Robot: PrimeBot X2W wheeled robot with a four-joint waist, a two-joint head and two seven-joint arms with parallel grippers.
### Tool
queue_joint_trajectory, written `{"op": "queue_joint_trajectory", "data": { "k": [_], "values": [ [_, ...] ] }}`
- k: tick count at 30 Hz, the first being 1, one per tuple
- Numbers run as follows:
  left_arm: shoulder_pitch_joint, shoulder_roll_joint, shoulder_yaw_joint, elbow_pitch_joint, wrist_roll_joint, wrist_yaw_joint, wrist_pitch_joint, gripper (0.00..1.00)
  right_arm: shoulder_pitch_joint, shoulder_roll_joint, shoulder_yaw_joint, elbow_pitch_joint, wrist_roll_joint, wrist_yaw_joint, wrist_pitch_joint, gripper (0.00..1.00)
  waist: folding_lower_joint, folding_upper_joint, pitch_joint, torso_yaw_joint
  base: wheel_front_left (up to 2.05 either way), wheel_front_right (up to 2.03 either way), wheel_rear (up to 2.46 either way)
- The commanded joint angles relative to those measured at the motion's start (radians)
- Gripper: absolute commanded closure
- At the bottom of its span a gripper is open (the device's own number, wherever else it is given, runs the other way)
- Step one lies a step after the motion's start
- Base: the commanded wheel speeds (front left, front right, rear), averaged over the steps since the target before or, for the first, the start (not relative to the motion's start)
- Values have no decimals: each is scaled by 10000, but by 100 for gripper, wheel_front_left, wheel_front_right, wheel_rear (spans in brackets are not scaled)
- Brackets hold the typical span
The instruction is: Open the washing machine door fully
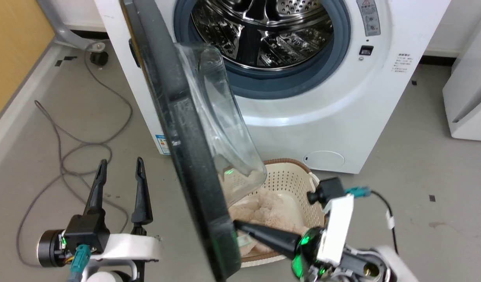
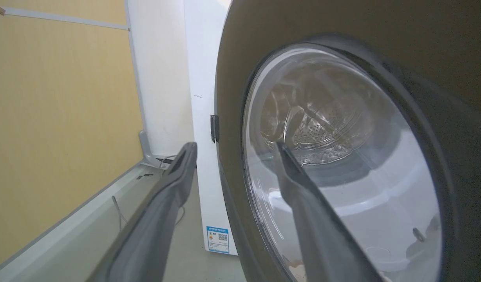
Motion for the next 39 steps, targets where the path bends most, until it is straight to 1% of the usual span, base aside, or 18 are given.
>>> {"op": "queue_joint_trajectory", "data": {
  "k": [1, 5, 9, 13, 15, 20, 22, 26, 28, 29, 31, 33, 34, 35, 38, 39],
  "values": [
    [182, 12, -5, 33, -2, -2, -55, 0, 230, 75, 154, -87, 35, 12, -37, 100, 1, 0, -44, 2, 0, 0, 0],
    [274, 12, 9, 56, 3, 9, -55, 0, 416, 86, 247, -231, -28, 12, -409, 100, 1, 0, -115, -27, 0, 0, 0],
    [366, 12, 82, 61, 18, 1, -55, 0, 386, 90, -244, -675, -376, 12, -1502, 100, 1, 0, -185, -159, 0, 0, 0],
    [444, 12, 101, 92, 14, -2, -55, 0, 240, 92, -673, -1130, -814, 12, -2938, 100, 1, 0, -286, -296, 0, 0, 0],
    [467, 12, 103, 115, 8, -14, -55, 0, 145, 93, -903, -1360, -1305, 12, -3772, 100, 1, 0, -349, -344, 0, 0, 0],
    [522, 12, 138, 143, 30, -54, -55, 0, 118, -105, -1293, -1871, -3018, 12, -6310, 100, 1, 0, -522, -395, 0, 0, 0],
    [564, 12, 163, 150, 34, -69, -55, 0, 193, -324, -1360, -2021, -3584, 12, -7313, 100, 1, 0, -601, -405, 0, 0, 0],
    [685, 12, 220, 132, 36, -74, -55, 0, 420, -1079, -1178, -2038, -5269, 12, -9406, 100, 1, 0, -749, -442, 0, 0, 0],
    [751, 12, 256, 111, 40, -69, -55, 0, 521, -1360, -1344, -1848, -6430, 12, -9886, 100, 1, 0, -799, -474, 0, 0, 0],
    [781, 12, 276, 97, 42, -64, -55, 0, 579, -1361, -1542, -1762, -6955, 12, -9963, 100, 1, 0, -819, -493, 0, 0, 0],
    [839, 12, 313, 66, 48, -53, -55, 0, 647, -1190, -2334, -1852, -8375, 12, -9997, 100, 1, 0, -835, -538, 0, 0, 0],
    [871, 12, 345, 42, 56, -53, -55, 0, 844, -754, -3009, -2137, -9732, 12, -10002, 100, 1, 0, -835, -572, 0, 0, 0],
    [871, 12, 345, 42, 56, -53, -55, 0, 844, -754, -3009, -2137, -9732, 12, -10002, 100, 1, 0, -835, -572, 0, 0, 0],
    [883, 12, 364, 37, 57, -56, -55, 0, 960, -577, -3331, -2274, -10406, 12, -10003, 100, 1, 0, -837, -591, 0, 0, 0],
    [899, 12, 397, 35, 61, -66, -55, 0, 1248, -382, -3835, -2807, -13146, 12, -10005, 100, 1, 0, -839, -632, 0, 0, 0],
    [897, 12, 406, 40, 62, -70, -55, 0, 1406, -237, -3994, -2878, -13632, 12, -10006, 100, 1, 0, -845, -645, 0, 0, 0]
  ]
}}
